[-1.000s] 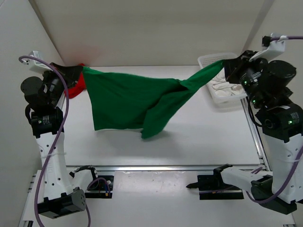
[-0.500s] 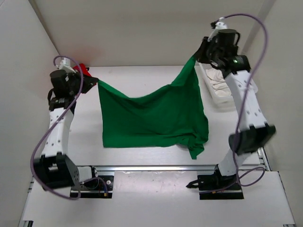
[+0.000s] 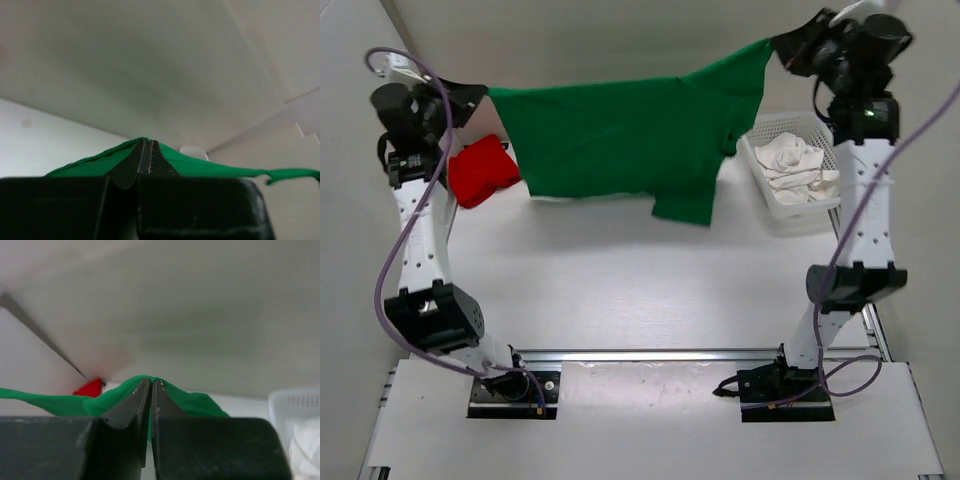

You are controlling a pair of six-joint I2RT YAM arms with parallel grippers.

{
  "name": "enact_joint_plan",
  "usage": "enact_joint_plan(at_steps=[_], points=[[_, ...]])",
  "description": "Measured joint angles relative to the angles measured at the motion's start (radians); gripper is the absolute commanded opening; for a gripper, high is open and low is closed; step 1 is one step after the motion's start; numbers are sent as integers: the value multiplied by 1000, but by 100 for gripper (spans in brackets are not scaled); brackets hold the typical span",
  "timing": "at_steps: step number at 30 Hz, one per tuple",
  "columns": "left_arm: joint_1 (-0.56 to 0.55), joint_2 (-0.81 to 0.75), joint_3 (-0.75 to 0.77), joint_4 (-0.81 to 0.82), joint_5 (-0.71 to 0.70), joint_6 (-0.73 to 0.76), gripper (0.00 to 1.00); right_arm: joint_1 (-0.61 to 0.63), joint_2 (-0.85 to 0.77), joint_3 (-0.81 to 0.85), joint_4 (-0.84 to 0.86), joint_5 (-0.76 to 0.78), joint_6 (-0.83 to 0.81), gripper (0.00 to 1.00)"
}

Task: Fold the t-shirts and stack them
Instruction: Flatten out the tshirt

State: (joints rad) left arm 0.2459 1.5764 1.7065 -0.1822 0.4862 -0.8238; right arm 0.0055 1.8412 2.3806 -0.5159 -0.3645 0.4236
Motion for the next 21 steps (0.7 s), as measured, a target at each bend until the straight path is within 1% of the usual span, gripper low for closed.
enact_joint_plan(at_steps=[3, 5, 6, 7, 9, 12, 14, 17, 19, 21], points=[[39, -90, -18, 40, -17, -3, 0, -25, -116, -11, 66, -32, 11, 0], [40, -164, -98, 80, -35, 8, 0, -6, -198, -78, 89, -23, -18, 0], [40, -206, -161, 98, -42, 15, 0, 15, -239, -149, 108, -14, -34, 0], [38, -239, -223, 116, -48, 23, 0, 41, -288, -262, 139, 3, -51, 0], [34, -293, -367, 154, -65, 43, 0, 90, -413, -552, 204, 38, -73, 0], [18, -348, -600, 159, -133, 91, 0, 149, -563, -1022, 291, 89, -63, 0], [-3, -386, -752, 154, -185, 124, 0, 166, -581, -1312, 332, 128, -28, 0], [-43, -498, -1005, 139, -257, 160, 0, 184, -583, -1698, 323, 163, 47, 0], [-56, -577, -1143, 134, -276, 169, 0, 190, -596, -1847, 307, 164, 87, 0], [-51, -645, -1264, 146, -286, 167, 0, 190, -655, -1949, 326, 142, 132, 0]])
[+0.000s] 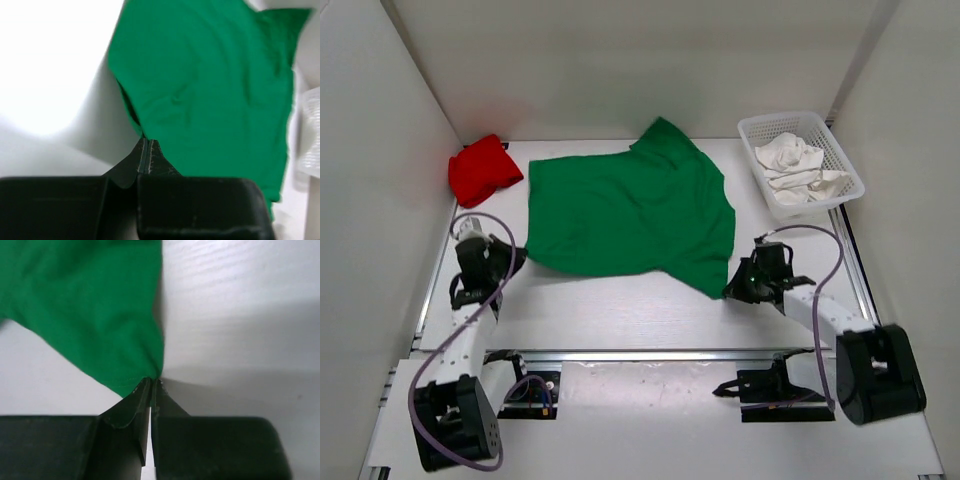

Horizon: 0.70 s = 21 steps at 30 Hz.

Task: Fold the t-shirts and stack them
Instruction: Flatten out the tshirt, then fold the flattened tshirt in 1/3 of the way

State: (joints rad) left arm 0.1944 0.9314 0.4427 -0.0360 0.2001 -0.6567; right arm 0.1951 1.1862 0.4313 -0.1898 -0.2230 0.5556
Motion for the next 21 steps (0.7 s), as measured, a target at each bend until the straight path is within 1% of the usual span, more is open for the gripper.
enact_joint_plan(at_steps=[2, 5, 8, 10, 13, 16, 19, 21], points=[[9, -54, -100, 2, -2, -5, 0, 3, -101, -62, 26, -7, 31, 0], [33, -115, -186, -32, 5, -5, 0, 35, -276, -130, 19, 0, 71, 0], [73, -185, -201, -89, 26, 10, 0, 80, -477, -152, -58, 14, 99, 0], [89, -243, -199, -124, 32, 27, 0, 79, -612, -152, -113, 13, 108, 0], [71, -324, -198, -181, 33, 45, 0, 56, -746, -152, -184, 2, 120, 0], [45, -358, -194, -210, 37, 53, 0, 89, -733, -145, -212, 0, 136, 0], [47, -313, -167, -221, 48, 55, 0, 138, -638, -113, -231, 26, 134, 0], [53, -266, -148, -209, 51, 46, 0, 130, -567, -76, -224, 32, 121, 0]])
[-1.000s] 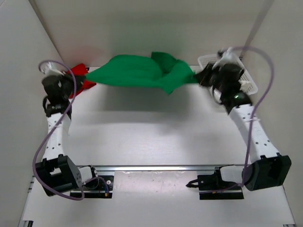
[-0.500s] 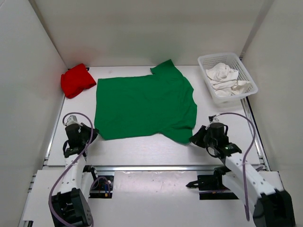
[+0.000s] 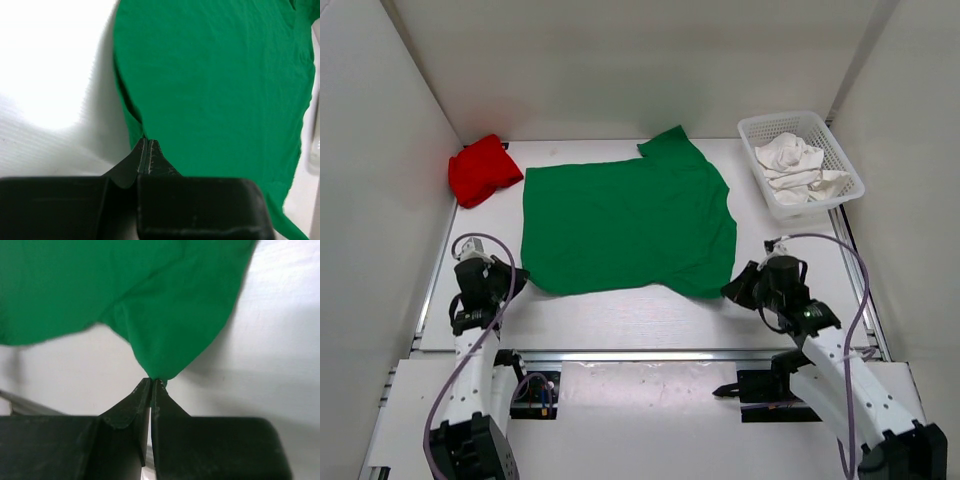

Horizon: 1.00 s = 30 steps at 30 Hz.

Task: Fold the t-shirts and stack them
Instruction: Fold the flattened tshirt in 1/3 of the way

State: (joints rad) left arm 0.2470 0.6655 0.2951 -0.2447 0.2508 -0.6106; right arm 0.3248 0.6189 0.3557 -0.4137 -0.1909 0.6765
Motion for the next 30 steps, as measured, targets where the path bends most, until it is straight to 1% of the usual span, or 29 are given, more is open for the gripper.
enact_joint_plan(at_steps=[2, 4, 6, 11, 16, 21, 30], points=[[0, 62, 26, 22, 1, -12, 0, -47, 82, 47, 32, -6, -19, 0], [0, 149, 66, 48, 6, -29, 0, -111, 190, 111, 80, -24, -40, 0], [-1, 241, 111, 80, 8, -45, 0, -148, 311, 186, 127, -21, -58, 0], [-5, 430, 208, 164, 7, -86, 0, -160, 600, 386, 209, -21, -104, 0], [1, 609, 282, 236, 10, -119, 0, -196, 837, 589, 251, -57, -135, 0], [14, 763, 367, 266, 7, -127, 0, -219, 1027, 764, 254, -81, -166, 0], [19, 931, 469, 299, 3, -138, 0, -235, 1343, 1148, 155, -101, -239, 0]])
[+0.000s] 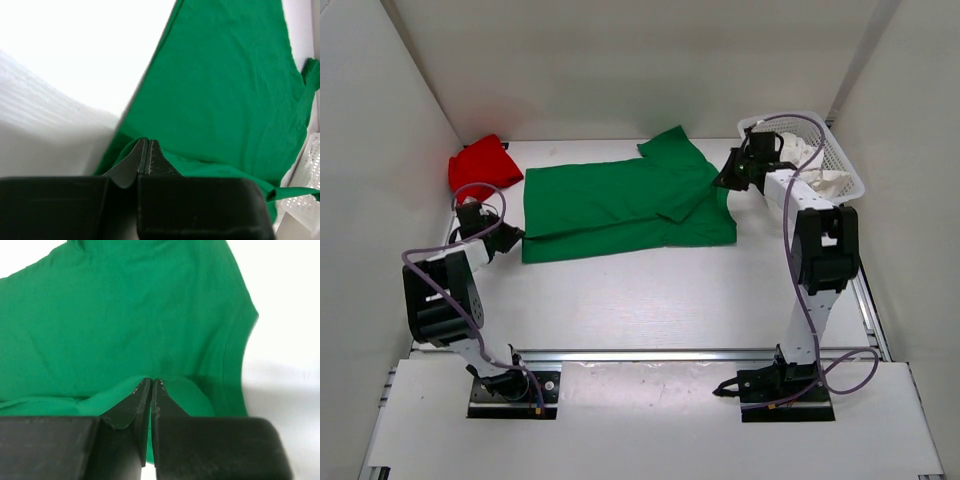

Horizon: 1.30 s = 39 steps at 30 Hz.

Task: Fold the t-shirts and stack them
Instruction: Fold the flattened tshirt in 1/3 of the way

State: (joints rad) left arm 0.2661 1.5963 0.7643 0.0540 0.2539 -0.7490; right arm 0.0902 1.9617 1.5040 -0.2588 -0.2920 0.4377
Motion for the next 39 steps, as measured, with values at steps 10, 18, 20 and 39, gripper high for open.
enact_joint_plan(at_steps=[10, 18, 20, 39], points=[[26, 42, 25, 19, 18, -26, 34, -8, 174, 211, -90, -24, -45, 37], [9, -182, -156, 76, 18, -14, 27, 38, -233, -398, 143, 37, 40, 5], [5, -198, -213, 78, 25, -14, 28, 55, -335, -541, 201, 44, 77, 11], [-36, -166, -323, 126, 3, -5, 30, -80, -333, -821, 472, 43, 163, 21]])
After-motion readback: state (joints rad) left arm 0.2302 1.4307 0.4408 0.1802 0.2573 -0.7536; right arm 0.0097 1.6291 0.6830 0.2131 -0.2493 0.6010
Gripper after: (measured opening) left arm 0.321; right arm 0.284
